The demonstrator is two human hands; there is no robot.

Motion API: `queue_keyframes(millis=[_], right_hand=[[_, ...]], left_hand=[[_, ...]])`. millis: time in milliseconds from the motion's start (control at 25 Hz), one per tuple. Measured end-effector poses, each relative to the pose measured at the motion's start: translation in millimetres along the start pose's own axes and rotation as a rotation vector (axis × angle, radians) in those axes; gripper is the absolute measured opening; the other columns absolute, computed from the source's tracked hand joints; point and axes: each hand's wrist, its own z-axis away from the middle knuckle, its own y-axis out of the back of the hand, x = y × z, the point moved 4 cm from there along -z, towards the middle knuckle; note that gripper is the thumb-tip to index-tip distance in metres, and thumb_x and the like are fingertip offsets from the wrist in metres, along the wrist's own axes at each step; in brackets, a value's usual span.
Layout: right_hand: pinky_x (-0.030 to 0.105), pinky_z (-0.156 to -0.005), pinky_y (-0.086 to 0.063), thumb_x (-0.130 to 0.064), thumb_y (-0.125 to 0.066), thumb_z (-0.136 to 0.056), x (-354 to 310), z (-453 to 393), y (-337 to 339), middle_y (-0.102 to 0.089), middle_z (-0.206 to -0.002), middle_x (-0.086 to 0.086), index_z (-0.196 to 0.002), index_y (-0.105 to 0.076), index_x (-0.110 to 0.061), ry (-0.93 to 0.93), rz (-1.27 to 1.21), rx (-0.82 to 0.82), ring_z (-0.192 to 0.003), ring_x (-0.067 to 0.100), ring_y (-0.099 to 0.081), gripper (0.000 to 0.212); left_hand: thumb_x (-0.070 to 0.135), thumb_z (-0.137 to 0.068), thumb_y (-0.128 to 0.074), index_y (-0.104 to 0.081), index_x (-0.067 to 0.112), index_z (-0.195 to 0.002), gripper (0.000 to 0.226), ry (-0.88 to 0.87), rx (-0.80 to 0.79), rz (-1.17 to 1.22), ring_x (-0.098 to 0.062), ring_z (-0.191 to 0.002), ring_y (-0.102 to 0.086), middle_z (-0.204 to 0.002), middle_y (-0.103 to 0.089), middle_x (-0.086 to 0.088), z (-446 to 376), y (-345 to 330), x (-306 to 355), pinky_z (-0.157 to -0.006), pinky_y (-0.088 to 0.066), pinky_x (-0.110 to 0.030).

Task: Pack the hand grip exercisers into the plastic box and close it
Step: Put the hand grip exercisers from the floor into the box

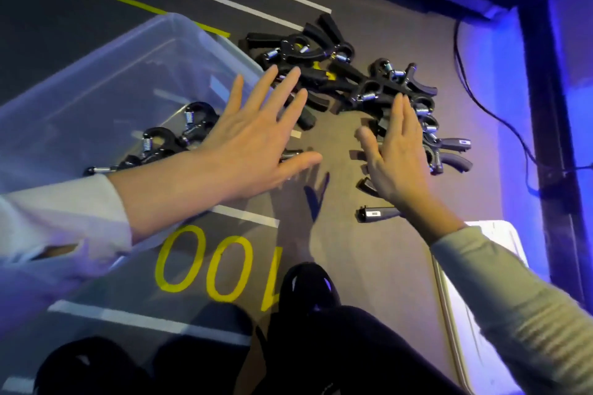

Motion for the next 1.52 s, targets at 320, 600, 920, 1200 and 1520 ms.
queue_keyframes(millis=[320, 600, 920, 1200, 1520], right_hand=[[0.044, -0.089, -0.045, -0.036, -0.056, -0.09, 101, 48, -63, -0.038, -0.135, 0.012, -0.133, -0.035, -0.008, -0.436, -0.066, -0.148, -0.121, 0.033, -0.045, 0.055], [0.046, -0.087, -0.047, -0.035, -0.058, -0.088, 117, 45, -86, -0.056, -0.116, 0.016, -0.116, -0.043, -0.006, -0.451, 0.037, -0.213, -0.11, 0.037, -0.05, 0.042], [0.035, -0.064, -0.046, -0.02, -0.052, -0.092, 116, 30, -89, -0.066, -0.096, 0.011, -0.118, -0.045, -0.014, -0.235, 0.195, -0.285, -0.085, 0.034, -0.064, 0.028], [0.035, -0.063, -0.042, -0.02, -0.045, -0.097, 113, 45, -91, -0.062, -0.099, 0.009, -0.117, -0.043, -0.013, 0.051, 0.432, -0.405, -0.08, 0.03, -0.062, 0.022], [0.032, -0.052, -0.047, -0.02, -0.05, -0.096, 95, 49, -83, -0.055, -0.098, 0.008, -0.119, -0.044, -0.01, 0.323, 0.538, -0.282, -0.06, 0.023, -0.054, 0.026]], left_hand=[[0.056, -0.085, -0.041, -0.022, 0.007, -0.144, 0.079, -0.044, -0.068, -0.164, -0.034, -0.142, -0.002, -0.156, 0.002, -0.011, -13, -42, 15, -0.107, -0.013, -0.061], [0.049, -0.085, -0.048, -0.02, 0.008, -0.145, 0.078, 0.015, -0.156, -0.149, -0.035, -0.14, 0.013, -0.156, 0.008, -0.011, -22, -59, -8, -0.111, -0.015, -0.057], [0.051, -0.082, -0.052, -0.031, 0.009, -0.142, 0.076, -0.002, -0.123, -0.094, -0.036, -0.141, 0.011, -0.156, -0.003, -0.013, -20, -58, -8, -0.111, -0.013, -0.057], [0.047, -0.084, -0.053, -0.031, 0.011, -0.142, 0.072, 0.004, -0.112, -0.002, -0.032, -0.141, 0.013, -0.156, 0.001, -0.01, -18, -54, -7, -0.112, -0.009, -0.054], [0.042, -0.089, -0.048, -0.019, 0.013, -0.146, 0.07, 0.018, -0.151, 0.079, -0.025, -0.142, 0.016, -0.155, 0.015, -0.005, -10, -45, -14, -0.115, -0.01, -0.046]])
